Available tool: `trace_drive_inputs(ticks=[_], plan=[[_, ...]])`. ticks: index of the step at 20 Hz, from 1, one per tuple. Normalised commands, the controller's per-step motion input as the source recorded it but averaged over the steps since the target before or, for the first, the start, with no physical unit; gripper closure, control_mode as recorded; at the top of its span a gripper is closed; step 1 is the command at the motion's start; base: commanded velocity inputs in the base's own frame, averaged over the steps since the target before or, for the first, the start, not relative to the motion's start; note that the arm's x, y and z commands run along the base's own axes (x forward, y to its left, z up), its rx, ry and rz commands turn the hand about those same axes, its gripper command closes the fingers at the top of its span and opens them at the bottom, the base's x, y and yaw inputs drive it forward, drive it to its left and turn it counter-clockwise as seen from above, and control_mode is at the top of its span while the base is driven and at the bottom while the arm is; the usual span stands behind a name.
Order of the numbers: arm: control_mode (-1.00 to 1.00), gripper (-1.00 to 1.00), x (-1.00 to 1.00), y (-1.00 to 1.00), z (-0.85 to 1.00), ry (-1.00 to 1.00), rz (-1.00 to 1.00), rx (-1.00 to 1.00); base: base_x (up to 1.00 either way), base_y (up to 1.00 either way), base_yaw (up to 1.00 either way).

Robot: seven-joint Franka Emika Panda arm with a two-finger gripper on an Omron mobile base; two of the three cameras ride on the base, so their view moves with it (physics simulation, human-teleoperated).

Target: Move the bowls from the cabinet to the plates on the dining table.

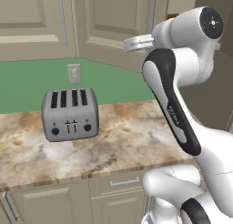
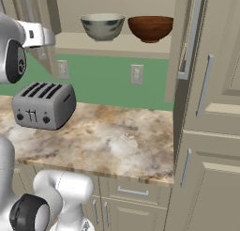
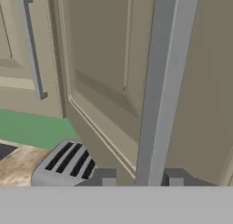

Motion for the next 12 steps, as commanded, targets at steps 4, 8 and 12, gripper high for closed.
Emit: trace_drive_inputs(ticks=[4,8,12], plan=[[-1.0,1.0,-0.36,0.62,0.0,0.0,0.05,0.0,0.0,0.0,0.0],[-1.0,1.0,-0.32,0.59,0.0,0.0,0.05,0.0,0.0,0.0,0.0],[-1.0,1.0,-0.25,0.55,0.0,0.0,0.04,0.0,0.0,0.0,0.0]])
